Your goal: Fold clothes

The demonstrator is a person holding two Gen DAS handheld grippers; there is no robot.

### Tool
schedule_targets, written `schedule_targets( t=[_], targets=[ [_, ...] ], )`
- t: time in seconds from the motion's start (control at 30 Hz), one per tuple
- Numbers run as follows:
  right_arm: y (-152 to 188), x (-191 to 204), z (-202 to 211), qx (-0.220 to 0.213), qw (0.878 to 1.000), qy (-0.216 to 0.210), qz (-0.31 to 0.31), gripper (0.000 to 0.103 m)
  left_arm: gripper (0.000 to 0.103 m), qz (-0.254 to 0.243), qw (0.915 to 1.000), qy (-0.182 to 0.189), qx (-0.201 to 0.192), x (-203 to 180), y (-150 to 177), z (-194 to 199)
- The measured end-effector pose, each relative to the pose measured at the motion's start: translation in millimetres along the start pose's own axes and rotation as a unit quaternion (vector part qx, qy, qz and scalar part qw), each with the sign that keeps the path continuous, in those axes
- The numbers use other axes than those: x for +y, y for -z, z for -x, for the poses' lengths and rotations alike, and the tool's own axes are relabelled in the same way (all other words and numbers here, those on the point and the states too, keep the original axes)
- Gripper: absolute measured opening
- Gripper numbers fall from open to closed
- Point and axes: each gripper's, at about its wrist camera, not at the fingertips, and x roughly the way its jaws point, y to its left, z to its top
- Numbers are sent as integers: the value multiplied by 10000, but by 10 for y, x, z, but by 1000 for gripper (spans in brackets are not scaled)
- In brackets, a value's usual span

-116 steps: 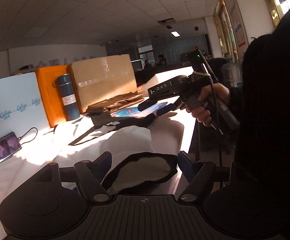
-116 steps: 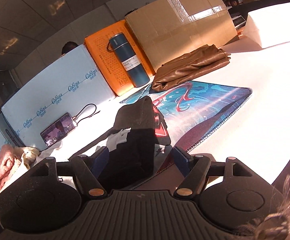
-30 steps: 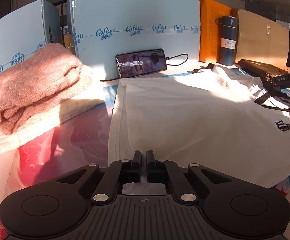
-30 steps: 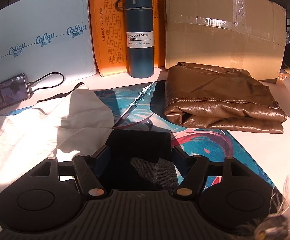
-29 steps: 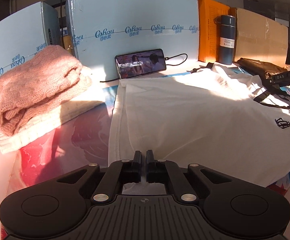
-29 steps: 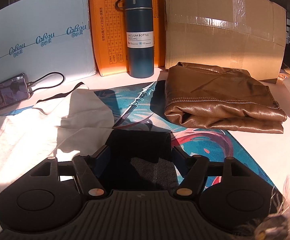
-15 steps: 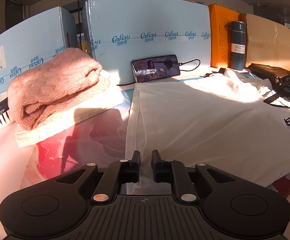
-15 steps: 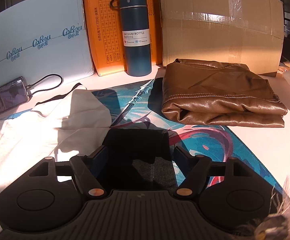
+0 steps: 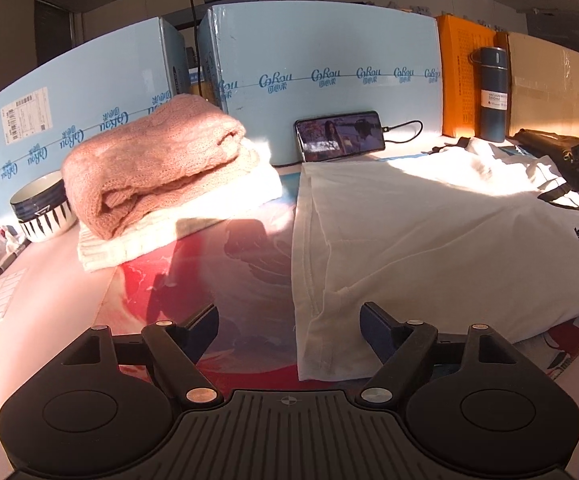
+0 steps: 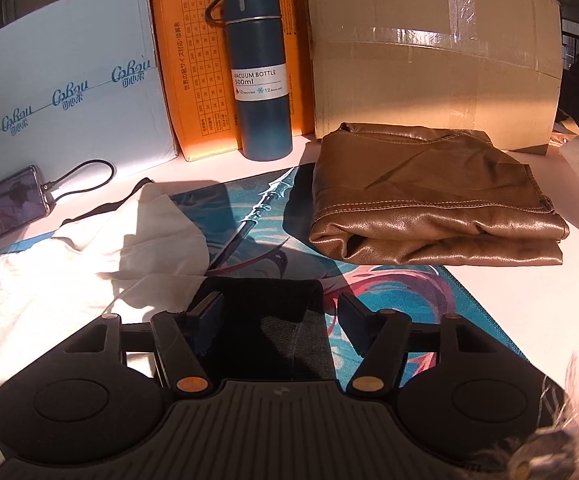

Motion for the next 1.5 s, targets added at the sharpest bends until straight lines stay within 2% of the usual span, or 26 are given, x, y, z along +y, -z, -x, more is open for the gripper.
schedule_targets(
  t=[0.03, 0.13, 0.23, 0.3, 0.37, 0.5, 0.6, 0.7, 0.73, 0.8, 0.83, 0.87, 0.93, 1.0, 1.1, 1.13, 1.2, 1.23, 1.33, 1.4, 1.5],
  targets=[
    [0, -17, -10, -1, 10000, 85, 7, 58, 85, -34, 10000, -80, 17, -9, 19, 0],
    [-15, -85, -22, 7, 9996, 295, -20, 59, 87, 131, 9998, -115, -82, 31, 11, 29],
    [-82, -114, 88, -277, 9994, 198, -89, 59, 87, 329, 9992, -125, -198, 80, -4, 63],
    [-168, -92, 170, -500, 9987, 31, -119, 59, 88, 642, 9967, 78, -487, 70, -96, 65],
    [-330, 41, 151, -478, 9987, -176, -99, 60, 90, 988, 9913, 321, -813, 51, -204, 63],
    [-628, 441, -69, -211, 9973, -672, 231, 61, 93, 1388, 9789, 1110, -1011, -96, -362, -80],
    [-786, 844, -437, 168, 9951, -795, 571, 61, 93, 1330, 9782, 1310, -905, -244, -404, -214],
    [-852, 1108, -806, 300, 9952, -594, 723, 59, 93, 1355, 9792, 1325, -731, -268, -398, -292],
    [-859, 1153, -914, 323, 9954, -556, 715, 58, 93, 1369, 9793, 1328, -672, -272, -394, -316],
    [-842, 1192, -1128, 524, 9952, -568, 605, 47, 93, 1441, 9785, 1346, -608, -251, -381, -339],
    [-824, 1200, -1238, 642, 9947, -585, 543, 35, 93, 1481, 9779, 1356, -582, -238, -373, -348],
    [-801, 1222, -1246, 394, 9959, -559, 600, 22, 93, 1521, 9773, 1366, -555, -225, -366, -358],
    [-785, 1259, -1286, 224, 9949, -556, 816, 14, 93, 1578, 9760, 1409, -510, -205, -359, -379],
    [-801, 1264, -1321, 132, 9965, -445, 692, 13, 93, 1613, 9752, 1430, -506, -195, -357, -378],
    [-806, 1296, -1294, 26, 9972, -375, 640, 13, 93, 1708, 9736, 1326, -729, -112, -348, -261],
    [-811, 1294, -1260, -3, 9974, -400, 592, 15, 93, 1704, 9744, 1220, -812, -74, -338, -207],
    [-838, 1197, -1071, -143, 9974, -642, 286, 33, 93, 1636, 9785, 804, -970, 45, -295, -60],
    [-840, 1133, -947, -243, 9967, -761, 166, 47, 93, 1580, 9804, 606, -1008, 99, -261, 6],
    [-802, 947, -439, -716, 9920, -1016, 203, 53, 94, 1508, 9829, 266, -1024, 222, -168, 187],
    [-719, 816, -55, -1081, 9874, -1105, 334, 62, 96, 1575, 9810, 300, -1089, 242, -123, 294],
    [-435, 575, 626, -1705, 9755, -1304, 492, 72, 98, 1370, 9790, 832, -1263, 100, -95, 394]
  ],
)
